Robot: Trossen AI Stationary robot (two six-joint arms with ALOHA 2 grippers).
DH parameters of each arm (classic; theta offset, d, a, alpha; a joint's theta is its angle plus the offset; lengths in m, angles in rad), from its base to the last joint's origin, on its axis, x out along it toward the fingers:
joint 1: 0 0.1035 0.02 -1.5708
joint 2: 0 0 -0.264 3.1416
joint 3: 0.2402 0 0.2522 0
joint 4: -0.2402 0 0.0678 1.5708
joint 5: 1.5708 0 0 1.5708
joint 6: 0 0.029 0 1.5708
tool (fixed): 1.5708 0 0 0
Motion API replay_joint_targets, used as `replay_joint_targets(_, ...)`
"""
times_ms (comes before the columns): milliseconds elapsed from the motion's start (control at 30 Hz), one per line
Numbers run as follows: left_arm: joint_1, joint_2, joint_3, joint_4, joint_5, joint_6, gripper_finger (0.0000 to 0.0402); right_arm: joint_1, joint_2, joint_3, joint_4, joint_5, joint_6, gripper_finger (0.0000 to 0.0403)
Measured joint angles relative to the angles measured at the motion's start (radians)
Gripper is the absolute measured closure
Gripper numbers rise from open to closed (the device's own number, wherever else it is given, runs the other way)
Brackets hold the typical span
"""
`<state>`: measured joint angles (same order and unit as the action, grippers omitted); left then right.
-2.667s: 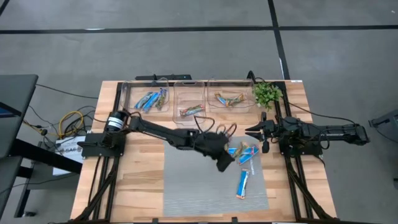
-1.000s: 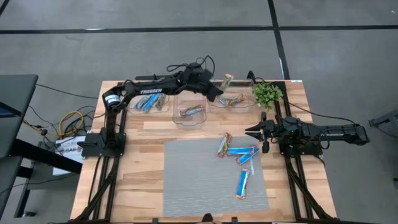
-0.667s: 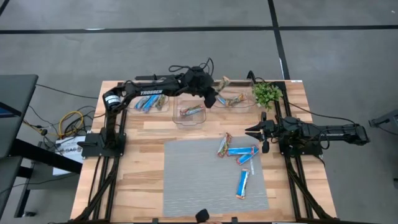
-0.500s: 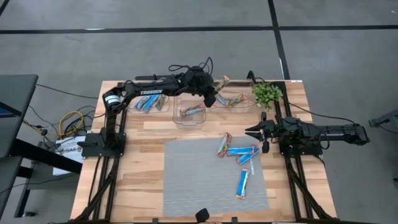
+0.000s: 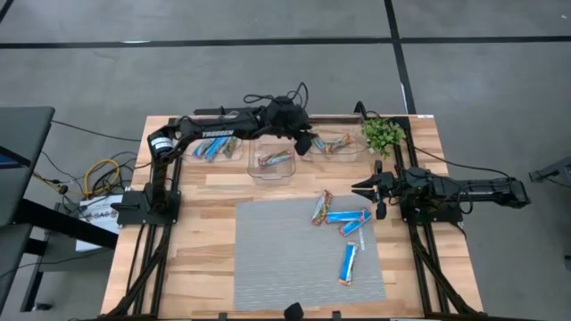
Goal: Pick and place Granola Bars by type
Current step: Put the red granola bar into the middle transparent bin
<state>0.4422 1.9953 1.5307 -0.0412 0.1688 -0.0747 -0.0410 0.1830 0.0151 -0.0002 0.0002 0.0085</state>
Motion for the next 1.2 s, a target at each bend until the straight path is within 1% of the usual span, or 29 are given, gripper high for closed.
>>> replay_joint_targets(233,-0.048,-0.002,0.000,0.013,0.011,-0.091,0.0216,0.000,0.000,0.000,0.000,0.000,0.000,0.0344)
replay_joint_targets(333,-0.080,-0.010,0.000,0.022,0.018,-0.104,0.0216,0.000,0.000,0.000,0.000,0.000,0.000,0.0344)
replay_joint_targets(567,-0.186,-0.061,0.000,-0.004,0.010,-0.120,0.0216,0.000,0.000,0.000,0.000,0.000,0.000,0.0344)
replay_joint_targets(700,-0.284,-0.091,0.000,-0.031,-0.055,-0.119,0.0216,0.000,0.000,0.000,0.000,0.000,0.000,0.0344)
replay_joint_targets(900,-0.434,-0.101,-0.001,-0.030,-0.164,-0.151,0.0216,0.000,0.000,0.000,0.000,0.000,0.000,0.0344)
replay_joint_targets(1067,-0.551,-0.101,-0.052,-0.017,-0.277,-0.162,0.0216,0.000,0.000,0.000,0.000,0.000,0.000,0.0344)
replay_joint_targets(1133,-0.582,-0.101,-0.078,-0.014,-0.282,-0.174,0.0216,0.000,0.000,0.000,0.000,0.000,0.000,0.0344)
replay_joint_targets(1200,-0.599,-0.102,-0.122,0.012,-0.262,-0.182,0.0216,0.000,0.000,0.000,0.000,0.000,0.000,0.0344)
